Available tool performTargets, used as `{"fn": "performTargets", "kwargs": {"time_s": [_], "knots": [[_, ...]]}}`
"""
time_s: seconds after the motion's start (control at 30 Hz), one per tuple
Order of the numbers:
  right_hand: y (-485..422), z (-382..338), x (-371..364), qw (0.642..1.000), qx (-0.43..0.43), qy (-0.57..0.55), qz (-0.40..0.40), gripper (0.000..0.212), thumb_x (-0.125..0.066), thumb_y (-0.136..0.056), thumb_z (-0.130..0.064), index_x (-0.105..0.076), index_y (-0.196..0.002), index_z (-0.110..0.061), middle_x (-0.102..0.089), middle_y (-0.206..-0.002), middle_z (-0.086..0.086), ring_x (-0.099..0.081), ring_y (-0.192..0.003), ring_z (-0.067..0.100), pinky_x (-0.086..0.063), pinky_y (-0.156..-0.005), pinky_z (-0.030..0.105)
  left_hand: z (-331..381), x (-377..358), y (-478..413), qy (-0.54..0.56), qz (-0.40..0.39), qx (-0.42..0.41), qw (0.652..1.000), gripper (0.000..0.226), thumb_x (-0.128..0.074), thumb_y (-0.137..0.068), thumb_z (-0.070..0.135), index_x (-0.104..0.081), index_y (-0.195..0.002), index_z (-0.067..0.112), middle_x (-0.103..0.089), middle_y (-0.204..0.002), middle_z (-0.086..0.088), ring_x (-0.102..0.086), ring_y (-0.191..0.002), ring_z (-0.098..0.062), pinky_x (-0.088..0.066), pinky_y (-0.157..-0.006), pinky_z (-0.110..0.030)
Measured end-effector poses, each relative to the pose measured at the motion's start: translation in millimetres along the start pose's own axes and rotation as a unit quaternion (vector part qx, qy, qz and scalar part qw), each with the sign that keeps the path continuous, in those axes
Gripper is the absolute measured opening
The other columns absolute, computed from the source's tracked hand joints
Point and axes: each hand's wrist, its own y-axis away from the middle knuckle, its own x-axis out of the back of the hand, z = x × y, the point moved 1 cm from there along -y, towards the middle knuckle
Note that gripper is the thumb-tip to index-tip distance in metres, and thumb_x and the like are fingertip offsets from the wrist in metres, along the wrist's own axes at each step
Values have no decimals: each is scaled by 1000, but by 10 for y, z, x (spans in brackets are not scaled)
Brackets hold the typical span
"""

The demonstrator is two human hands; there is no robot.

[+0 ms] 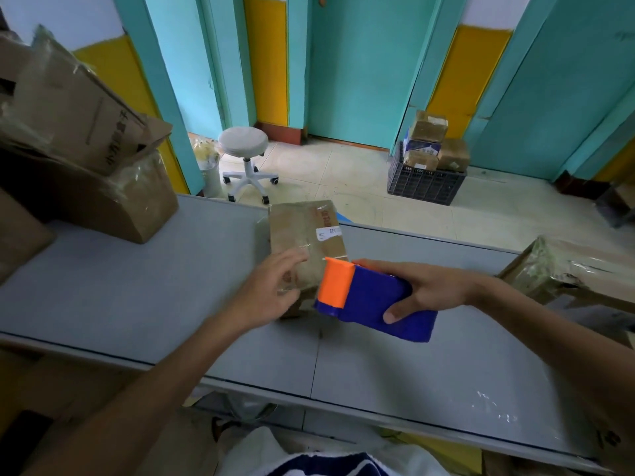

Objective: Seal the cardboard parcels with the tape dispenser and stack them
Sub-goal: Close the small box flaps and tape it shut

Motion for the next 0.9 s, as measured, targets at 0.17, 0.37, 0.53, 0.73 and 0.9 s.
{"fn": "performTargets", "kwargs": {"time_s": [0.17,0.37,0.53,0.73,0.9], "knots": [[-109,-196,19,1000,24,-2,-15,70,-70,-73,-29,-34,-128,-50,-60,-115,-12,-61,-104,12,-56,-79,29,319,18,36,333,-54,193,921,21,-46,-95,9,-62,-102,21,-65,-96,1,-63,-85,-6,-52,-74,-20],[-149,-302,55,999,32,-12,-20,65,-69,-73,-27,-39,-130,-39,-62,-111,-12,-63,-102,13,-55,-77,28,246,76,141,458,-14,214,863,30,-56,-78,26,-64,-99,5,-68,-82,-2,-63,-72,-12,-50,-58,-20],[-208,-358,68,999,35,-33,-26,58,-70,-71,-26,-46,-123,-35,-65,-108,-11,-64,-100,15,-56,-78,29,194,97,200,548,3,276,789,26,-58,-74,18,-62,-96,5,-68,-71,-1,-62,-60,-9,-51,-52,-20],[-310,-410,37,998,38,-17,-56,52,-68,-72,-27,-46,-117,-42,-64,-102,-20,-63,-98,7,-55,-76,23,207,42,216,542,2,352,763,11,-50,-91,4,-62,-90,3,-66,-75,-8,-61,-66,-13,-52,-54,-19],[-374,-451,49,997,39,-1,-67,52,-68,-70,-30,-45,-114,-45,-62,-101,-23,-63,-96,3,-54,-76,21,183,98,209,486,-9,360,796,14,-51,-93,13,-61,-84,12,-58,-79,-7,-53,-74,-15,-44,-65,-26]]}}
